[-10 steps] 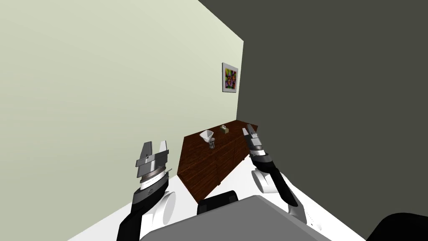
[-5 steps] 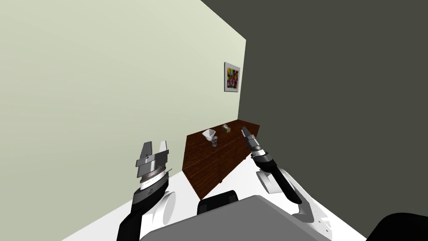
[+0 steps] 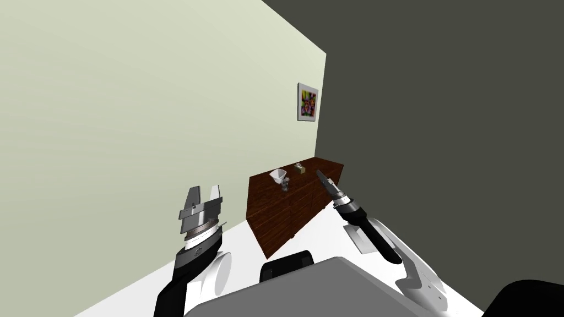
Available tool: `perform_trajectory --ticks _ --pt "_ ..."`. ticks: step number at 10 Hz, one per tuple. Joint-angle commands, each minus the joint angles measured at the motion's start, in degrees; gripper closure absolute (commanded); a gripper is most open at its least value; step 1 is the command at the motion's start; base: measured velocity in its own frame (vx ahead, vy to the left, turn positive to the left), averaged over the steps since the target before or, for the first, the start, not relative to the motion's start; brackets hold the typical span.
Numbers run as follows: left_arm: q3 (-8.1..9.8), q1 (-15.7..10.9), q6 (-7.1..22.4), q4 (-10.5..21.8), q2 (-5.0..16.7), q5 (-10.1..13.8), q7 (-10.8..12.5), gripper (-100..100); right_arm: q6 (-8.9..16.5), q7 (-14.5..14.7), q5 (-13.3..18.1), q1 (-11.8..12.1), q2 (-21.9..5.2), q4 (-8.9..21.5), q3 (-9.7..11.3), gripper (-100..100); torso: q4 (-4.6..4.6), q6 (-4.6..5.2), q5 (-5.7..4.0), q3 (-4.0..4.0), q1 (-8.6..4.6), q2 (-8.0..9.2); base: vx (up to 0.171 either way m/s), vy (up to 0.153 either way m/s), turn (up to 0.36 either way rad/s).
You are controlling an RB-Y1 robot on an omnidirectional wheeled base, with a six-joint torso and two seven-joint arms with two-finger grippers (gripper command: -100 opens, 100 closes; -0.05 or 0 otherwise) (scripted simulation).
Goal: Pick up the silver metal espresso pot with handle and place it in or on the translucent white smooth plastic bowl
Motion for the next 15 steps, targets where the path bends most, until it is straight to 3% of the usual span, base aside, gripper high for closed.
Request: perform_trajectory --ticks 1,7,8,9,12,14,15 --pt "0.0 0.0 0.0 0.0 0.0 0.0 0.0 0 0.59 0.93 1.87 0.47 -2.86 0.85 -0.95 -100 0.0 0.0 0.0 0.0 0.0 0.0 -0.043 0.079 0.055" --pt "0.0 0.0 0.0 0.0 0.0 0.0 0.0 0 1.55 2.81 5.83 1.15 -11.93 3.25 -3.05 -100 0.0 0.01 0.0 0.0 -0.02 0.0 -0.04 0.053 0.029" --pt "0.0 0.0 0.0 0.0 0.0 0.0 0.0 0 1.55 2.81 5.83 1.15 -12.46 3.25 -3.05 -100 0.0 0.0 0.0 0.01 0.0 0.01 -0.031 0.044 0.019" --pt "0.0 0.0 0.0 0.0 0.0 0.0 0.0 0 1.88 3.48 7.22 1.38 -14.81 4.11 -3.72 -100 0.0 0.01 0.0 0.0 -0.03 0.0 -0.037 0.054 0.045" --pt "0.0 0.0 0.0 0.0 0.0 0.0 0.0 0 2.2 4.16 8.65 1.6 -18.05 4.99 -4.37 -100 0.0 0.0 0.0 0.0 0.01 -0.01 -0.029 0.052 0.026" --pt "0.0 0.0 0.0 0.0 0.0 0.0 0.0 0 2.81 5.62 11.63 1.98 -22.22 6.85 -5.52 -100 0.0 0.0 0.0 -0.02 0.0 -0.03 -0.032 0.075 0.064" --pt "0.0 0.0 0.0 0.0 0.0 0.0 0.0 0 2.81 5.62 11.63 1.98 -23.56 6.85 -5.52 -100 0.0 0.0 0.03 0.0 0.12 0.01 -0.033 0.069 0.017"
